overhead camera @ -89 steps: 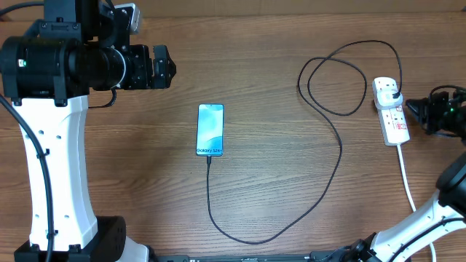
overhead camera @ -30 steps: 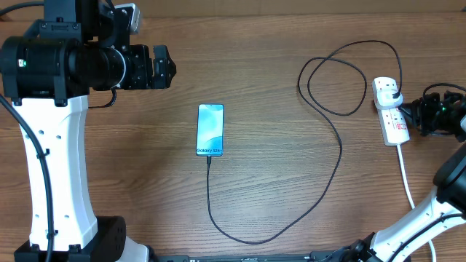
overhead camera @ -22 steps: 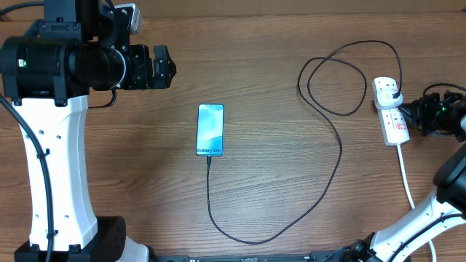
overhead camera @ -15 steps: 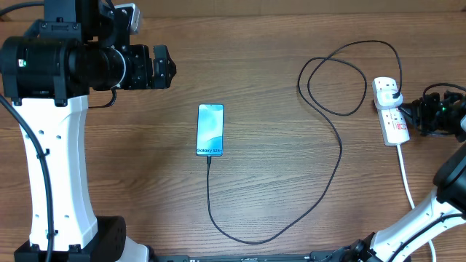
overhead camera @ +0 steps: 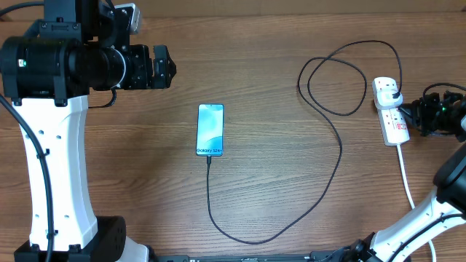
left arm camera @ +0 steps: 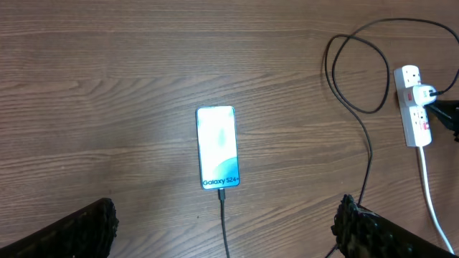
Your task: Plug charger to phone and switch on socket
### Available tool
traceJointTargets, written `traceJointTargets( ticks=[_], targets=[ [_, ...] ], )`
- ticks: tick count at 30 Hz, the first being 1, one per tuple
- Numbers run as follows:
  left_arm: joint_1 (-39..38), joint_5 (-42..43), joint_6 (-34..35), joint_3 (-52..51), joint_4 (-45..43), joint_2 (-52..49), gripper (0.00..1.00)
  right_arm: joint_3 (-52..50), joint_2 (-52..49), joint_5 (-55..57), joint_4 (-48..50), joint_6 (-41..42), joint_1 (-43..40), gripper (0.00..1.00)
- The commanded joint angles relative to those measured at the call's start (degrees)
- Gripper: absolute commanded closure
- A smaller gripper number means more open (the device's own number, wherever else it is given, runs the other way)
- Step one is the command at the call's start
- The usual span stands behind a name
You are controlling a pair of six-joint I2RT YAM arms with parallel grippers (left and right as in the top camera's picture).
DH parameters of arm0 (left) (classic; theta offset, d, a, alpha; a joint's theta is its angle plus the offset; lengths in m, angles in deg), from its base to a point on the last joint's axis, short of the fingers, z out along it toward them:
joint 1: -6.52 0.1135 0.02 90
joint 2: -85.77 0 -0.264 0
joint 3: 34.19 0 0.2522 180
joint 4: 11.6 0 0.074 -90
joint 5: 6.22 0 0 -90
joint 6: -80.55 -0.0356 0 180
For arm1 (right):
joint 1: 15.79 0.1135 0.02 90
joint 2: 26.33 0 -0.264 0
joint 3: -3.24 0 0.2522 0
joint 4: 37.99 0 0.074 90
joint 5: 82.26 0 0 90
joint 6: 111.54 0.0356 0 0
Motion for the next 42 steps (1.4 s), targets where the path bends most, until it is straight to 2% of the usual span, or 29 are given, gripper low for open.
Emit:
traceJointTargets(
  ticks=[1, 28, 34, 42],
  targets=[
    [-0.48, -0.17, 0.17, 0.44, 0.09, 0.52, 0.00, -1.88, -1.31, 0.79, -2.08, -1.51, 3.02, 0.96],
    [-0.48, -0.17, 0.17, 0.44, 0.09, 0.52, 0.01, -1.84, -1.31, 2.67, -1.46, -1.22, 3.63, 0.96],
    [-0.48, -0.17, 0.17, 0.44, 0.09, 0.52, 0.00, 1.27, -0.83, -2.10, -2.45, 0.28, -0.66, 0.96],
    [-0.48, -0.17, 0.17, 0.44, 0.09, 0.52, 0.00, 6.99, 4.98, -6.88, -10.69, -0.39, -8.76, 0.96]
  ],
)
